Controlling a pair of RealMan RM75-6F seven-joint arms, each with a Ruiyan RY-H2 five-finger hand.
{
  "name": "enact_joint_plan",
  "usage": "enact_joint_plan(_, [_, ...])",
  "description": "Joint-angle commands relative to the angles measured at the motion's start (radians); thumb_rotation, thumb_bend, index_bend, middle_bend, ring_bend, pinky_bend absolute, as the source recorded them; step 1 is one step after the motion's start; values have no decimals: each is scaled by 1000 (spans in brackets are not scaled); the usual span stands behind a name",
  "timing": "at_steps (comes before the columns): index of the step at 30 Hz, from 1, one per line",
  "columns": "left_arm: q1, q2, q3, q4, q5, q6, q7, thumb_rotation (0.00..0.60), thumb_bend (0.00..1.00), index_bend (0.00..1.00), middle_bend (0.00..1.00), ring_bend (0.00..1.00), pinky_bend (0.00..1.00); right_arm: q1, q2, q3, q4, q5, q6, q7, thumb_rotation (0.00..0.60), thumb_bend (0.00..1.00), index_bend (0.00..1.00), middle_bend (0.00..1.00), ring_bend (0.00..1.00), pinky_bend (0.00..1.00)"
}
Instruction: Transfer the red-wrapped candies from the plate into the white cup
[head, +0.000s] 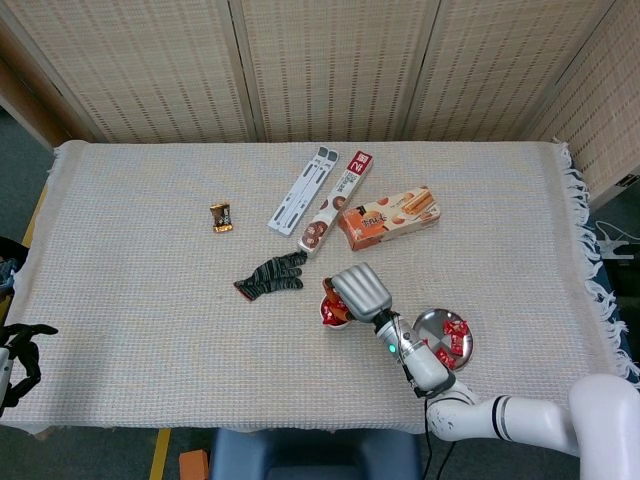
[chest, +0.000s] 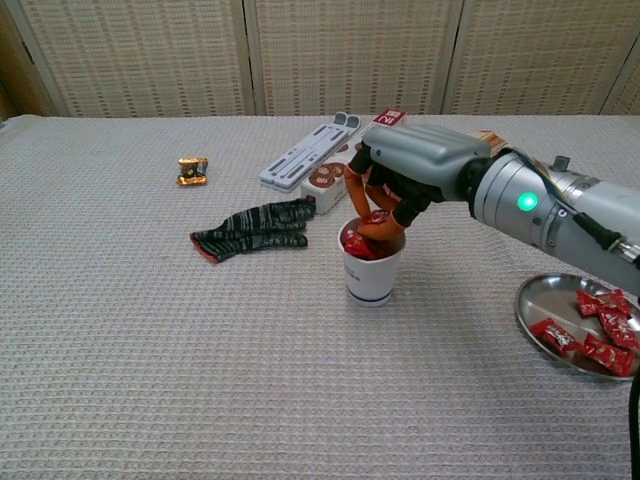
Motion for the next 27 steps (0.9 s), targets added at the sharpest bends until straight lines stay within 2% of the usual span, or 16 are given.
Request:
enact_joint_plan(1, [0, 0, 0, 0, 1, 1, 1, 600, 417, 346, 259, 274, 278, -1, 1, 0, 0, -2, 0, 2, 600, 240, 589, 816, 825, 1000])
enact_joint_plan(10, [0, -2, 0, 2, 1, 1, 3, 600, 417, 346, 259, 274, 277, -4, 7, 5, -6, -17, 10, 21, 600, 191, 504, 816, 825, 1000])
enact_joint_plan(27, [0, 0, 2, 0, 2, 0, 3, 600, 417, 346, 259, 273, 277, -14, 24, 6, -33, -32, 16, 52, 600, 147, 490, 817, 825, 1000])
